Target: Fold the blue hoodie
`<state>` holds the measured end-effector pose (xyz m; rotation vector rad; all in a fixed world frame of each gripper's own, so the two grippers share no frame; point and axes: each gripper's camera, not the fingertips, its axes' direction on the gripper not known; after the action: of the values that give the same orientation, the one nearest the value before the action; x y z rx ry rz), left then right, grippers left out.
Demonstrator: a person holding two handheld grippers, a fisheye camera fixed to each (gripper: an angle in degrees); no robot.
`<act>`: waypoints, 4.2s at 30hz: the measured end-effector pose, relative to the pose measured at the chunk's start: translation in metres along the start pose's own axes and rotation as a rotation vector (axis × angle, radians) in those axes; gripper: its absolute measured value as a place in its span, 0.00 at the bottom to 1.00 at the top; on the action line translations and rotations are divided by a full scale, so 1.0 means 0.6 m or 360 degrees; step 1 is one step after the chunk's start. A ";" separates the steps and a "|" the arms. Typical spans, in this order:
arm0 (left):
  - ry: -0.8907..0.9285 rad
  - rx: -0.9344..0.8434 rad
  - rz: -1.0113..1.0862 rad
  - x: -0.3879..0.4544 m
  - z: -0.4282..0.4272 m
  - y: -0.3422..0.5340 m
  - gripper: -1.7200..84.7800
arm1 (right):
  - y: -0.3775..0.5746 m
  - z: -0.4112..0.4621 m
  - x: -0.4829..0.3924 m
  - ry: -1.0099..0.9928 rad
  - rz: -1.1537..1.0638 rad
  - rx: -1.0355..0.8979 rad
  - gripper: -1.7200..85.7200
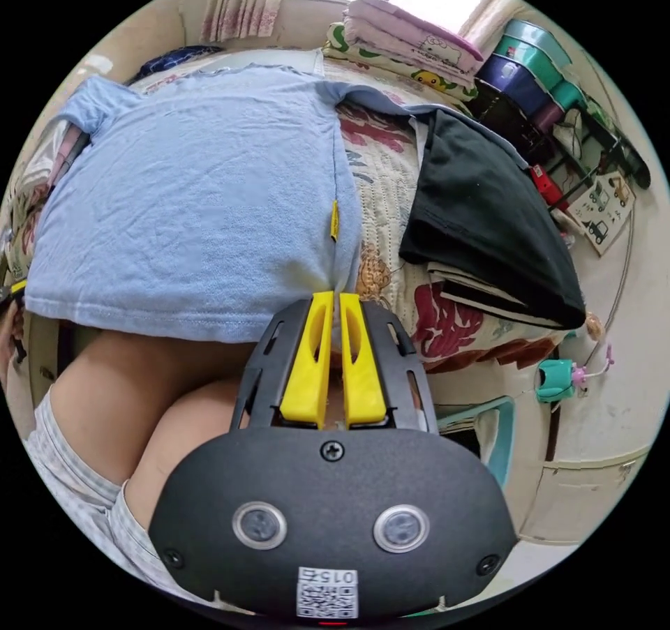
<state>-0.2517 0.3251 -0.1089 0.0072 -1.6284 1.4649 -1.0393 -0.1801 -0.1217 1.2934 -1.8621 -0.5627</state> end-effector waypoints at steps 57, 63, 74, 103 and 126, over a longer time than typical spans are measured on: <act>0.1345 0.1342 0.0435 0.134 0.084 -0.185 0.12 | -0.414 -0.294 0.384 -0.0196 0.1033 0.0480 0.17; 0.1441 0.1293 0.0294 0.104 0.128 -0.215 0.12 | -0.508 -0.233 0.419 -0.0110 0.1370 0.0495 0.17; 0.1446 0.1334 0.0312 0.103 0.159 -0.252 0.11 | -0.492 -0.213 0.364 0.0020 0.1416 0.0677 0.02; 0.1231 0.0391 -0.0166 0.068 0.195 -0.257 0.18 | -0.026 -0.343 -0.075 -0.0646 0.0230 0.0363 0.04; 0.1342 0.0148 -0.0106 0.072 0.202 -0.314 0.15 | 0.000 -0.349 0.111 -0.1627 0.0647 0.0326 0.03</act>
<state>-0.2463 0.1978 0.0801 -0.4410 -0.8617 1.2391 -0.8829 -0.2261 0.0261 0.7079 -2.9833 -0.9220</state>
